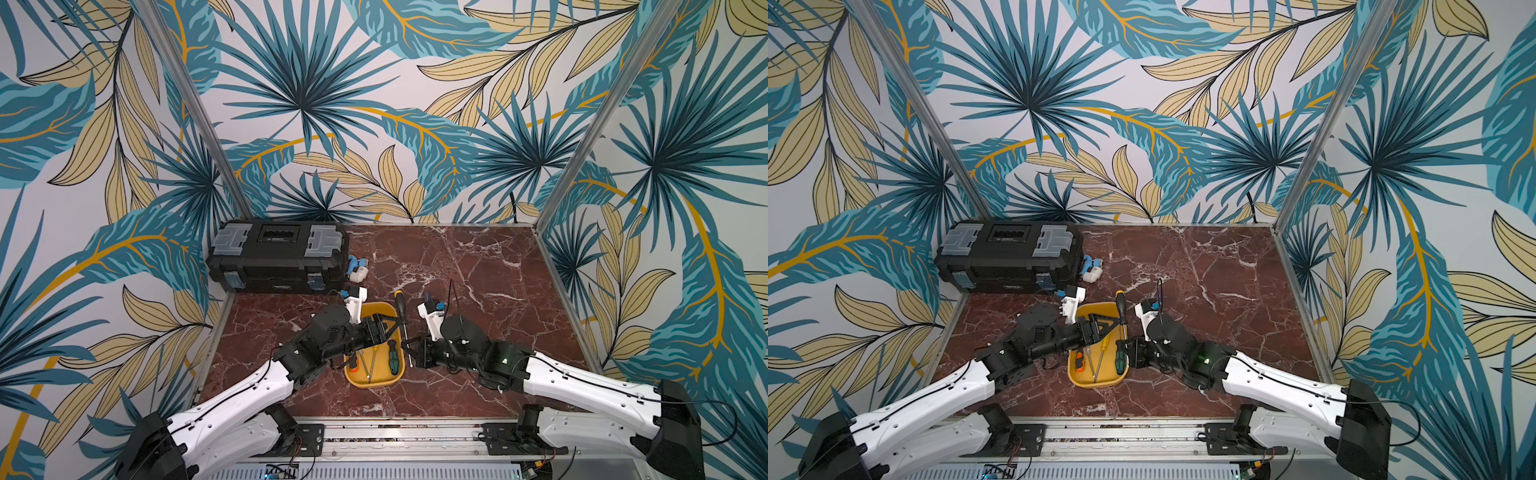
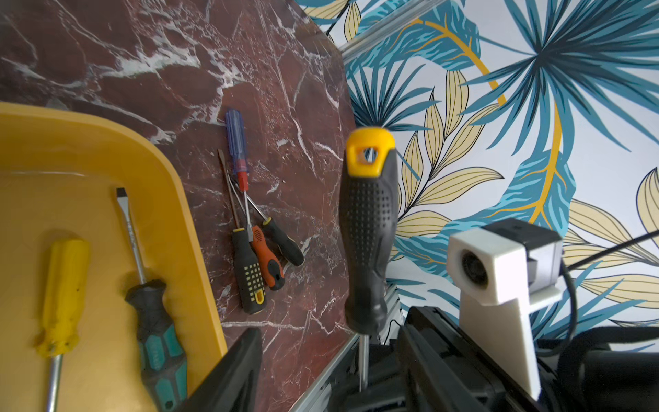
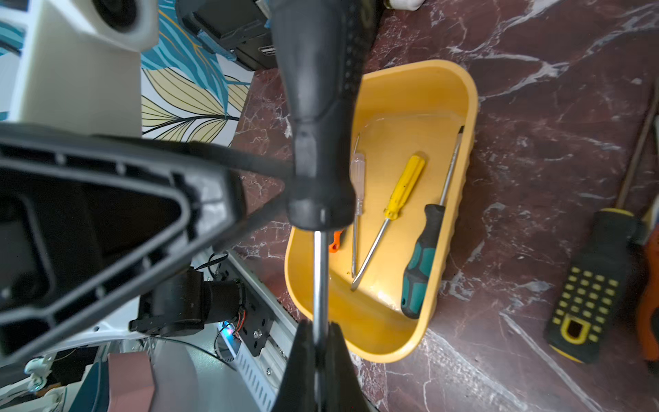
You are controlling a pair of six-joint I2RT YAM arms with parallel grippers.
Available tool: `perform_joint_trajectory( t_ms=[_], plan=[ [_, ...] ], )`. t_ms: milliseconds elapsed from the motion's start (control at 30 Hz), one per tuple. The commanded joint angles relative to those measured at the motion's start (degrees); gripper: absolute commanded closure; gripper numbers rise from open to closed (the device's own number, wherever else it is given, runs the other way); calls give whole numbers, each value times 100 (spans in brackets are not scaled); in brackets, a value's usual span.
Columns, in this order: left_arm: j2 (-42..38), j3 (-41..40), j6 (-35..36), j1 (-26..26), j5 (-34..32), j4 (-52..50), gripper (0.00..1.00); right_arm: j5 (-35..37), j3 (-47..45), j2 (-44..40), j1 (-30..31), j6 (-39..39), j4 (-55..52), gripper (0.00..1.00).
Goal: Put the screwdriver on the desktop into the storage box
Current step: Pick up the screwdriver from the center of the board.
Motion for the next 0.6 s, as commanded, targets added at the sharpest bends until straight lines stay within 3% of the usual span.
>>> perform_joint_trajectory(
  t_ms=[0, 133, 500, 567],
  plan=[
    [163, -76, -88, -124, -56, 457, 39, 251, 152, 140, 81, -227, -162, 100],
    [427, -107, -158, -186, 218, 893, 45, 213, 250, 287, 160, -277, -141, 100],
    [655, 29, 1, -199, 126, 450, 84, 207, 165, 307, 228, -221, 101, 100],
    [655, 118, 97, -191, -6, 137, 95, 217, 105, 299, 229, -178, 149, 100]
  ],
)
